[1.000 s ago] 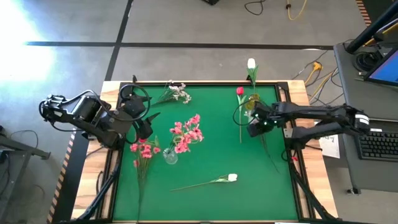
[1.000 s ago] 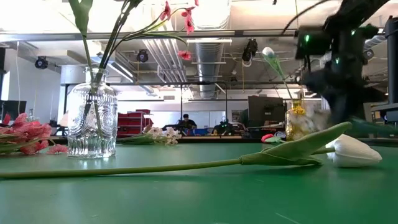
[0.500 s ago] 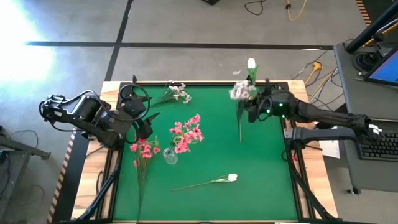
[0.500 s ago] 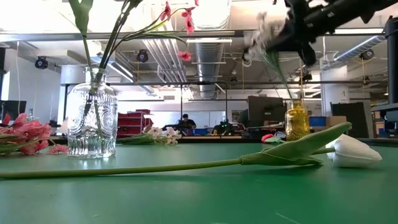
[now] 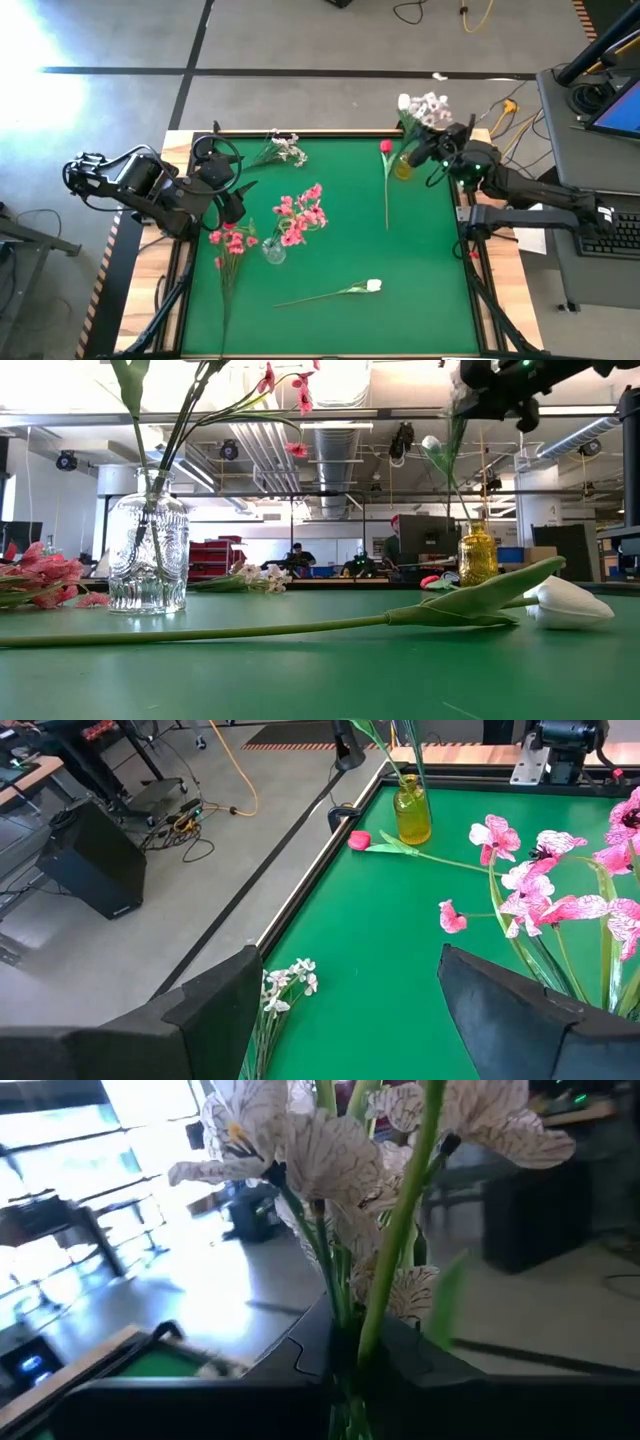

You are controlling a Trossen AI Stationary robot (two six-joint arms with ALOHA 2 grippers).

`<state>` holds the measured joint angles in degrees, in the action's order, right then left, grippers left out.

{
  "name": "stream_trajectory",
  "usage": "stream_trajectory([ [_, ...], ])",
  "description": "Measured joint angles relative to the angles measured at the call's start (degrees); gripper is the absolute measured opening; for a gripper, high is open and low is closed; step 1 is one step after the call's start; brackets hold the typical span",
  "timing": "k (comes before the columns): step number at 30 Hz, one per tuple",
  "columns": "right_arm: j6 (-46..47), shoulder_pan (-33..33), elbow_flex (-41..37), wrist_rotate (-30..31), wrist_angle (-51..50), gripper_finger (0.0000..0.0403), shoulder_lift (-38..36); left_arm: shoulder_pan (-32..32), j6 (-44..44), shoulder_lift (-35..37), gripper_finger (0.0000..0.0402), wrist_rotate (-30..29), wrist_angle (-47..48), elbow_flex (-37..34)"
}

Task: Sort flowers into vase by color
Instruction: Put the right white flowers into the yellow vase

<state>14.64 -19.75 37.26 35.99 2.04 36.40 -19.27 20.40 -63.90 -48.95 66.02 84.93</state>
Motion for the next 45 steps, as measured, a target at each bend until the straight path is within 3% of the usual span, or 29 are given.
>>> stream_trajectory([
  [5,-3.79,0.0,0.0,0.4,0.28,0.0028,-1.56,0.0,0.0,0.0,0.0285,0.0,0.0,0.0],
  [11,-8.2,0.0,1.49,7.67,0.27,0.0028,-1.79,0.0,0.0,0.0,0.0285,-0.02,0.0,0.0],
  [16,-11.26,-0.02,3.22,9.78,0.09,0.0028,-1.75,0.0,0.0,0.0,0.0285,-0.07,-0.02,0.0],
  [20,-14.41,-0.03,3.36,16.34,-0.02,0.0028,-1.75,0.0,0.0,0.0,0.0285,-0.09,-0.04,0.0],
  [45,-15.21,-1.01,3.19,16.62,3.6,0.0028,3.0,0.0,-0.42,0.0,0.0285,-0.15,-0.09,0.0],
])
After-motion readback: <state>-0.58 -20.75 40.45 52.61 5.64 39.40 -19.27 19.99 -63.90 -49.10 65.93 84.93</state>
